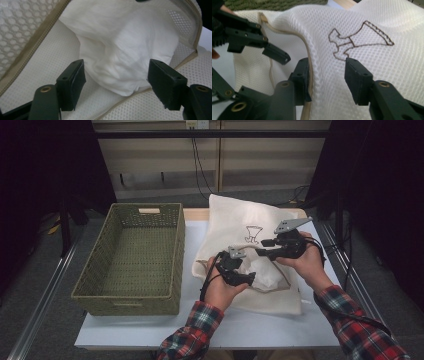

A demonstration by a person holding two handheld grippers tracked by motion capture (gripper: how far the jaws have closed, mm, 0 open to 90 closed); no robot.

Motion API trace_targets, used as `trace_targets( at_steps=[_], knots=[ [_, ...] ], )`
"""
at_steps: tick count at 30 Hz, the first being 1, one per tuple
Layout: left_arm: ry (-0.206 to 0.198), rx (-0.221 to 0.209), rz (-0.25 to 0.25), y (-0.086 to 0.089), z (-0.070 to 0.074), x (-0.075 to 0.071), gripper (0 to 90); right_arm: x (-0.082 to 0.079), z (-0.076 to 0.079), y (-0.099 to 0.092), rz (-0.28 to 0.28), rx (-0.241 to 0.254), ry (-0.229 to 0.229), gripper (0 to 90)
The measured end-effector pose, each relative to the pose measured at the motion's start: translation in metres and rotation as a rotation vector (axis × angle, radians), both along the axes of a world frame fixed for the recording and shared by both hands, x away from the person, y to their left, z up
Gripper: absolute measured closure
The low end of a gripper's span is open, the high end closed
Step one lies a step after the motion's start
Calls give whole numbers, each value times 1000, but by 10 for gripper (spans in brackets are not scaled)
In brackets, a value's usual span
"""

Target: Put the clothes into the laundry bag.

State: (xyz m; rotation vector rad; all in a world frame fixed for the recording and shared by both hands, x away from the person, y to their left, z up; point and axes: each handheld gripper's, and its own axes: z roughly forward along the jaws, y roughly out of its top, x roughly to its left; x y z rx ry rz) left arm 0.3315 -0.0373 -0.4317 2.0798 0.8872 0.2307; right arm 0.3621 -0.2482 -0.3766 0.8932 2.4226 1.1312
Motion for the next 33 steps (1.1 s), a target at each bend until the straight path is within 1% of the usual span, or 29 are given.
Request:
trace_targets(
  at_steps=[1, 2, 3, 4, 5, 6, 7, 8, 9, 10, 11, 13, 14, 15, 16, 17, 18, 19, 20, 21, 22, 23, 25, 26, 27, 28, 29, 31, 33],
  knots=[
    [3, -7, 7, -1, -1, 0, 282, -1, -2, -2, 5, -11, -3, 527],
    [0, -2, 6, -2, -2, 0, 270, -2, -2, -3, -1, -15, -6, 501],
    [0, -3, 3, -3, -4, 0, 261, -2, -3, -4, 3, -11, -6, 486],
    [-1, -10, 9, -5, -6, 0, 260, -3, -3, -6, 8, -15, -2, 481],
    [-5, -3, 3, -6, -8, 0, 250, -4, -4, -7, 11, -24, -4, 484],
    [-16, 0, -8, -8, -11, -1, 238, -5, -4, -9, 1, -35, 1, 519],
    [-12, -7, -5, -10, -13, -1, 235, -5, -3, -11, 0, -37, -1, 581],
    [-16, -10, -6, -12, -16, -2, 234, -6, -2, -12, -2, -28, 12, 645],
    [-26, -5, -14, -15, -18, -3, 231, -6, -1, -14, -7, -30, 8, 706],
    [-34, -7, -11, -18, -21, -3, 223, -6, 1, -16, -6, -37, 0, 783],
    [-44, 4, -14, -20, -23, -4, 217, -6, 2, -16, 0, -42, 3, 831],
    [-58, 24, -22, -28, -29, -3, 184, -6, 5, -16, 1, -36, 3, 862],
    [-64, 23, -23, -31, -32, -3, 179, -6, 6, -16, 7, -44, 3, 864],
    [-60, 39, -28, -34, -34, -1, 179, -6, 7, -15, 11, -46, 2, 865],
    [-51, 39, -20, -37, -36, -1, 180, -7, 7, -14, -1, -48, 0, 867],
    [-55, 51, -20, -41, -39, 0, 185, -7, 7, -14, 5, -44, 2, 867],
    [-61, 58, -14, -44, -42, 2, 207, -6, 8, -15, 17, -37, 10, 868],
    [-52, 52, -17, -46, -44, 3, 231, -7, 8, -14, 21, -41, 8, 868],
    [-32, 45, -12, -50, -46, 5, 261, -7, 8, -14, 26, -37, 4, 868],
    [-26, 65, -10, -51, -46, 5, 349, -7, 9, -14, 29, -18, 10, 869],
    [-37, 39, -5, -54, -49, 6, 408, -7, 9, -14, 28, -11, 15, 870],
    [-40, 57, -9, -55, -49, 6, 489, -7, 9, -14, 28, -13, 12, 870],
    [-46, 52, -3, -57, -50, 8, 619, -8, 10, -14, 38, -6, 15, 872],
    [-47, 79, -5, -57, -48, 9, 661, -8, 9, -14, 39, 5, 14, 873],
    [-47, 69, 2, -59, -48, 10, 696, -8, 9, -15, 46, 11, 16, 873],
    [-39, 71, 17, -60, -47, 10, 712, -8, 9, -16, 42, 17, 17, 873],
    [-42, 75, 18, -60, -47, 12, 722, -9, 9, -16, 40, 24, 19, 873],
    [-33, 48, 38, -60, -47, 16, 732, -9, 10, -17, 42, 44, 21, 874],
    [-34, 45, 55, -59, -46, 21, 737, -9, 11, -18, 42, 43, 16, 875]
  ],
)
